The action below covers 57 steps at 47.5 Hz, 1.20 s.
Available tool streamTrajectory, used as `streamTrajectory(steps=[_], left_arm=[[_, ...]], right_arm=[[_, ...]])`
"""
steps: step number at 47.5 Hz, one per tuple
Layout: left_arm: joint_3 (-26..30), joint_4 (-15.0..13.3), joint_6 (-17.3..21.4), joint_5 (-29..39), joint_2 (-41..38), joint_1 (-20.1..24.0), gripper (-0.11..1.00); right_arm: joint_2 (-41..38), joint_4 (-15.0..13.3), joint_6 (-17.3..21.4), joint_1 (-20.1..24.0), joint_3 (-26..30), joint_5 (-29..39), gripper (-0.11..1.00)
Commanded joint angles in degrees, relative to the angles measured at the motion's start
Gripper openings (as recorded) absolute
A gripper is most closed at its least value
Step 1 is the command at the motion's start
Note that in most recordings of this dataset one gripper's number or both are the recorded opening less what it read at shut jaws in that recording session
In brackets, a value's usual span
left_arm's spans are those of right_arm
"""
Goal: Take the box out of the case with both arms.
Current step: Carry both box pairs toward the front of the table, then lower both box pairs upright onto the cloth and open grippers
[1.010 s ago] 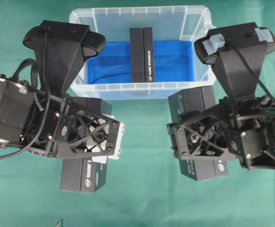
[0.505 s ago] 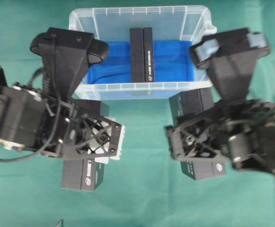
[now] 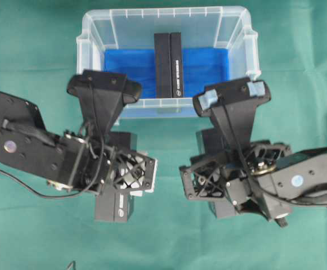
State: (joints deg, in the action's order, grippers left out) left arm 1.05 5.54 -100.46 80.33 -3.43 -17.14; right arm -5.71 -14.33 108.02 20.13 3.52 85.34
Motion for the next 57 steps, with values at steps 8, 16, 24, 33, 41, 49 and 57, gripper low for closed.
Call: streamTrajectory(steps=[8,16,24,33,41,49,57], left_arm=[[-6.5,-0.1,-2.5,-7.4,2.3,-0.3,0.64],[-11.6,-1.1,-2.8,-14.9,1.7,-0.3,0.64],[-14.6,-1.1,-2.7,-21.1,0.7,-0.4,0.64],[-16.1,-1.7,-2.3,-23.7,-0.3,-0.4,0.64],[-16.4,-1.8,-1.6,-23.9,-0.2,-0.3,0.64],[-16.3,-2.4,0.4,-24.0,-0.2,-0.3,0.64],[-16.4,-2.4,0.9,-23.6,-0.1,0.0,0.64]], right_arm=[[1.1,0.9,3.1,0.3,-6.3,-8.3,0.65],[1.1,1.7,5.7,0.3,-11.8,-14.0,0.65],[0.9,2.7,7.8,0.3,-16.8,-21.3,0.65],[0.8,2.9,8.4,-0.1,-18.4,-24.3,0.65],[0.8,2.8,8.3,-0.4,-18.4,-24.5,0.65],[0.7,2.8,8.3,-0.4,-18.4,-24.6,0.65],[0.7,2.7,8.2,-0.4,-18.4,-24.7,0.65]])
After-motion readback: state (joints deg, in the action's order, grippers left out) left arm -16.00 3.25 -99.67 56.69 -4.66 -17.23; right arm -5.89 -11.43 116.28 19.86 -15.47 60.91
